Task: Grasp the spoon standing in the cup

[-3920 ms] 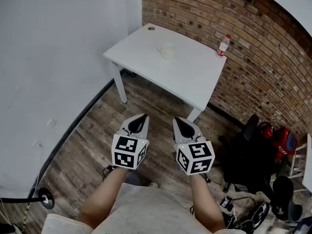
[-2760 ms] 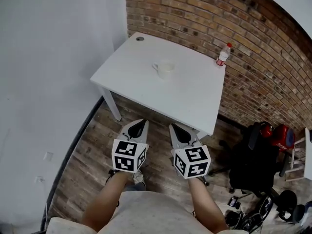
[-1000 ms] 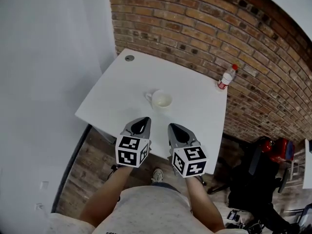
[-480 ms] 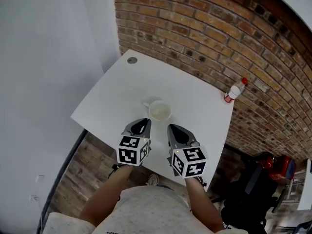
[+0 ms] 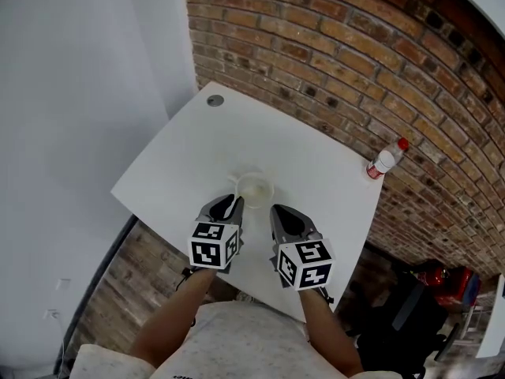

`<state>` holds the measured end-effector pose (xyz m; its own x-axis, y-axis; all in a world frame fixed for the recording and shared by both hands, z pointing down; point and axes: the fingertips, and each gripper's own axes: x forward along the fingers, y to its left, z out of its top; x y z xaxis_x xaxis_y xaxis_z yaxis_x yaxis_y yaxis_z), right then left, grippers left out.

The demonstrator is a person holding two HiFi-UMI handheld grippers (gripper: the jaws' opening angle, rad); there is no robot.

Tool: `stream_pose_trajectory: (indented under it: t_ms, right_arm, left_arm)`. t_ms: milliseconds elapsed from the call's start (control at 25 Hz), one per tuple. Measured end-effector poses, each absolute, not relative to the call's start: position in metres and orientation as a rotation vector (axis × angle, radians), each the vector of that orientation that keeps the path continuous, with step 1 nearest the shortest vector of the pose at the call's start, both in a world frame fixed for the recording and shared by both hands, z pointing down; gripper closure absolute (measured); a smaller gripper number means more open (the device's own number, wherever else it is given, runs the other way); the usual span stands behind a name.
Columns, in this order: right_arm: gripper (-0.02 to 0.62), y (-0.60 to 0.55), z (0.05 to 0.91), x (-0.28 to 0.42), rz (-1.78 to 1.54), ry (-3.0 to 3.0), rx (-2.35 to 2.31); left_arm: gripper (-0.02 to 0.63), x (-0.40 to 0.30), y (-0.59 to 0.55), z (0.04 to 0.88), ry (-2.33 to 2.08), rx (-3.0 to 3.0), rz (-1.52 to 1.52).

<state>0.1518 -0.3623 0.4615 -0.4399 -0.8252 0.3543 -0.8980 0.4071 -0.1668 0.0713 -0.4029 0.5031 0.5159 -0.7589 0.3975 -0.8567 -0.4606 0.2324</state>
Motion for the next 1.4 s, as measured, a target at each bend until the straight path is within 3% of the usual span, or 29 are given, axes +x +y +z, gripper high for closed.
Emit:
stream_pose_trajectory:
  t_ms: [280,560,640,1400]
  right_arm:
    - [0.588,-0.370,0.467,0.158,0.510,-2.441,1.513]
    - [0.588,-0.374,0.474,0.165,0.534,-2.423,1.524]
    - [0.588,-0.374,0.475,0.165,0.537,-2.424,1.522]
    - [0.588,-0.357,0.460,0.152,0.498,-2.438,1.552]
  left_arm:
    - [0.529,0.072,-0.412,0.510,-1.354,2.306,0.352]
    - [0.563,0.073,-0.413,0.510,-1.380,2.271,0.340]
    - [0.600,0.073,-0.412,0.509,-1.390,2.281,0.362]
    - [0.601,0.068,-0.398,0.482,-1.342,2.383,0.332]
